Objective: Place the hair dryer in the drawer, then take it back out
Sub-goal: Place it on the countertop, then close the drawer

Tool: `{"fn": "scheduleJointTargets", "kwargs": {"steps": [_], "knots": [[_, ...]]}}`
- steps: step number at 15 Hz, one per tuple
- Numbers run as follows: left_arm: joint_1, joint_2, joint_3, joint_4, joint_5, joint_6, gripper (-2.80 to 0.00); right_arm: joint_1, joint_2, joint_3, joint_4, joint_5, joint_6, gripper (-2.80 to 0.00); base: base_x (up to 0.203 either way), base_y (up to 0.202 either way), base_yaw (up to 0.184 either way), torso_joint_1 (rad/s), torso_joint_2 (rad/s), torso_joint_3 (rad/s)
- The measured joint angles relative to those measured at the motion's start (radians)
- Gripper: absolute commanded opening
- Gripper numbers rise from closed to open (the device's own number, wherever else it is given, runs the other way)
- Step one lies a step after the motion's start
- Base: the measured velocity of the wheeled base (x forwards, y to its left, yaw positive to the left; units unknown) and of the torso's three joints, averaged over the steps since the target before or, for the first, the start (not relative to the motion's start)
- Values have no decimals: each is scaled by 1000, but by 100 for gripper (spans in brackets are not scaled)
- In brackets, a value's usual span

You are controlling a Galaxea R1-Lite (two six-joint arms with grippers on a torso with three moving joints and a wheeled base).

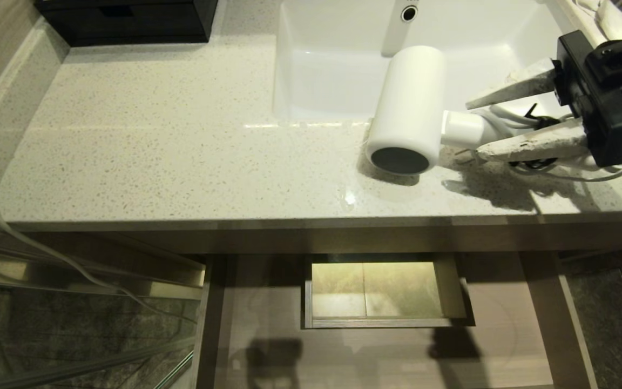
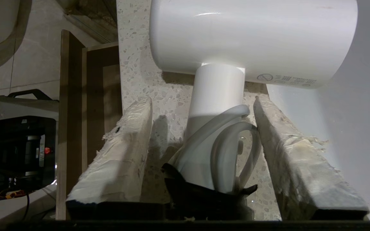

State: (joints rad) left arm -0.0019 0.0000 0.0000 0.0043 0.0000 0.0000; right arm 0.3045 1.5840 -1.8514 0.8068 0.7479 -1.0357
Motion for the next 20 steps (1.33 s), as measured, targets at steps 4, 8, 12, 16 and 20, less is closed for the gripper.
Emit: {"fn": "scheduleJointTargets", "kwargs": {"steps": [4, 8, 12, 16, 20], "knots": [[0, 0, 0, 0, 0, 0, -280, -1, -3, 3, 2, 2, 2, 0, 0, 0, 0, 0, 0, 0], [0, 0, 0, 0, 0, 0, -280, -40, -47, 3, 6, 3, 46, 0, 0, 0, 0, 0, 0, 0], [0, 0, 0, 0, 0, 0, -280, -124, -123, 19, 6, 2, 103, -280, 0, 0, 0, 0, 0, 0], [0, 0, 0, 0, 0, 0, -280, -197, -241, 55, -6, -120, 147, -280, 0, 0, 0, 0, 0, 0], [0, 0, 0, 0, 0, 0, -280, -260, -382, 129, -22, -327, 221, -280, 0, 0, 0, 0, 0, 0]]}}
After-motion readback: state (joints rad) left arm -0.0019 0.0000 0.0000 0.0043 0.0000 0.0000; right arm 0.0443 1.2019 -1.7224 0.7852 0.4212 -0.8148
